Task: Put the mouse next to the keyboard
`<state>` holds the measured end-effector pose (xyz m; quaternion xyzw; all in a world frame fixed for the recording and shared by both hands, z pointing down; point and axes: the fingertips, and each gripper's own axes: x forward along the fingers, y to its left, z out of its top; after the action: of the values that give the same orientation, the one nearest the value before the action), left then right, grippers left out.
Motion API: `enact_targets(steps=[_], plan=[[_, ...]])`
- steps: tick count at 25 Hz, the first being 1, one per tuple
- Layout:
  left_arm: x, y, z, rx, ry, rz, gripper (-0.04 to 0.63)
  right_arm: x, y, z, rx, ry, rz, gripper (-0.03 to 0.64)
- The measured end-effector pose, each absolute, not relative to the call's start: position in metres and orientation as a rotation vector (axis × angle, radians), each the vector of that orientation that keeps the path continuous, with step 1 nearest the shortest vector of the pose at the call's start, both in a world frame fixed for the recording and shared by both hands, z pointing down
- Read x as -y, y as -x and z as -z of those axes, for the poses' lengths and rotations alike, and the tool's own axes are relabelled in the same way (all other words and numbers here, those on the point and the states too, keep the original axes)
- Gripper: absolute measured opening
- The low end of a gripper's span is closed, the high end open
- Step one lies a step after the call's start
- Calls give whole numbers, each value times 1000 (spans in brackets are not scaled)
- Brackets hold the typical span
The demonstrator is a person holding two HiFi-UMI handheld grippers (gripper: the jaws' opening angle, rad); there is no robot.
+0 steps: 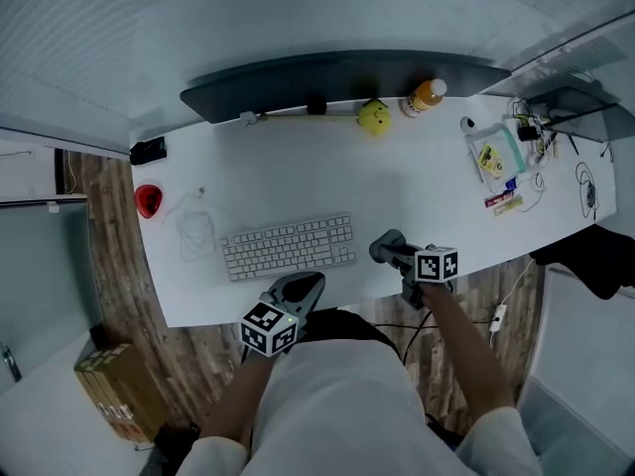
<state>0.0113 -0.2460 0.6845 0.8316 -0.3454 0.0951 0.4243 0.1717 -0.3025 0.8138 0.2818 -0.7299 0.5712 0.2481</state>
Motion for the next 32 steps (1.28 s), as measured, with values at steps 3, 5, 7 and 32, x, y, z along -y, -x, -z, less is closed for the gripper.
enact_targets(steps=[3,5,7,32], plan=[[249,-6,-690,861,-2068,-240,21,303,-167,-829,1923,-731,-1538,149],[250,-1,-693,864,-2055,-243,21,303,-165,-837,1891,-713,-1523,148],[252,4,-696,869,-2043,-243,21,305,-163,-843,1870,-698,-1500,149],[264,28,-709,844,-2027,-226,21,321,-177,-862,1747,-771,-1401,247]])
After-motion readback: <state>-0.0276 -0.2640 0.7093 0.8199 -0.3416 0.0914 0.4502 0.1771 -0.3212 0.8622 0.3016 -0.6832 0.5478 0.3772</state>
